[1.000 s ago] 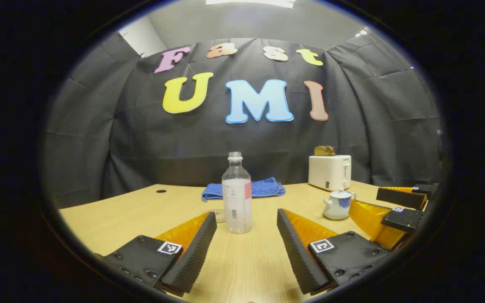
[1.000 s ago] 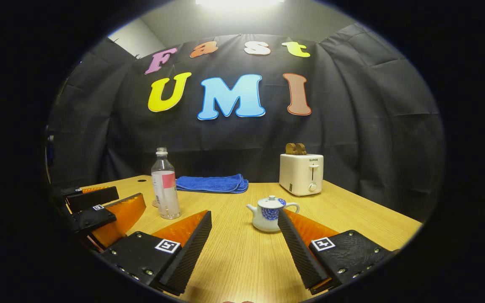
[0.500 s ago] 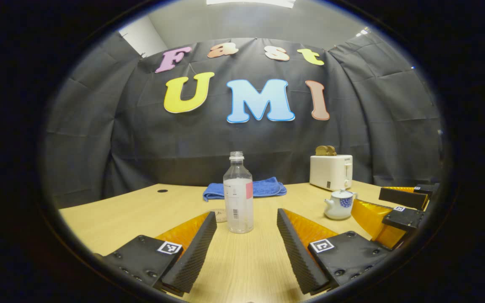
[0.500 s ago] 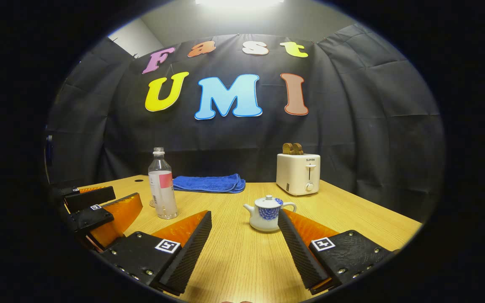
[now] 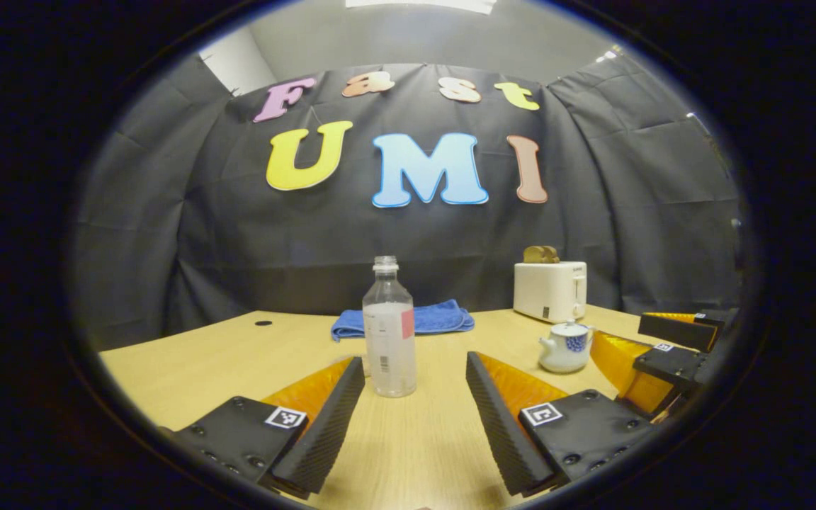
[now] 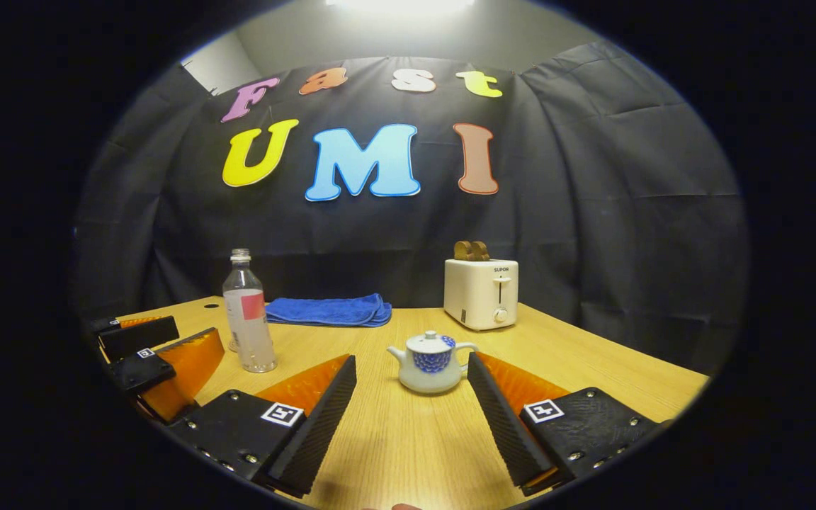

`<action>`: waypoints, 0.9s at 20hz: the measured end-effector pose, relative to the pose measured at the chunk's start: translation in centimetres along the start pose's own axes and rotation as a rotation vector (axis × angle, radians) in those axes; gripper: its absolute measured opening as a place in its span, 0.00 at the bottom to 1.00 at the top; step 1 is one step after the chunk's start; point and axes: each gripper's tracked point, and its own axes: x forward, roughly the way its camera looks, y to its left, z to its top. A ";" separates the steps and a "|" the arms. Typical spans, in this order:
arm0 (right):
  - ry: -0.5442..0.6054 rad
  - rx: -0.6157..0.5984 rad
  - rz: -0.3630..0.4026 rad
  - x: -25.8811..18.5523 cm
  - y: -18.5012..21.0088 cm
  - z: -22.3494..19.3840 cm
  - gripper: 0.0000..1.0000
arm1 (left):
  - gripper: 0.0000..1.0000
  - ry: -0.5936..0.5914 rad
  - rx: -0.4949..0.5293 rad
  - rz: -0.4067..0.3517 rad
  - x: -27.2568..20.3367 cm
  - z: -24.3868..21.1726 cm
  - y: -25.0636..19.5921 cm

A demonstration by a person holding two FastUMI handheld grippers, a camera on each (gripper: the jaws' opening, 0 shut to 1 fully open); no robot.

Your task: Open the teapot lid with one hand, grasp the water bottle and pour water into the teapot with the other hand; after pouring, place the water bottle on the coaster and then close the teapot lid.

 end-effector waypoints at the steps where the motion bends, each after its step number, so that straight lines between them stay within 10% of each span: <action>1: 0.001 0.000 -0.005 0.5 -0.3 0.0 0.97 | 1.00 -0.004 0.000 -0.024 0.0 0.2 -0.5; 18: 0.081 -0.029 0.000 10.7 -1.9 0.6 0.71 | 1.00 -0.013 -0.045 -0.015 1.9 2.3 2.3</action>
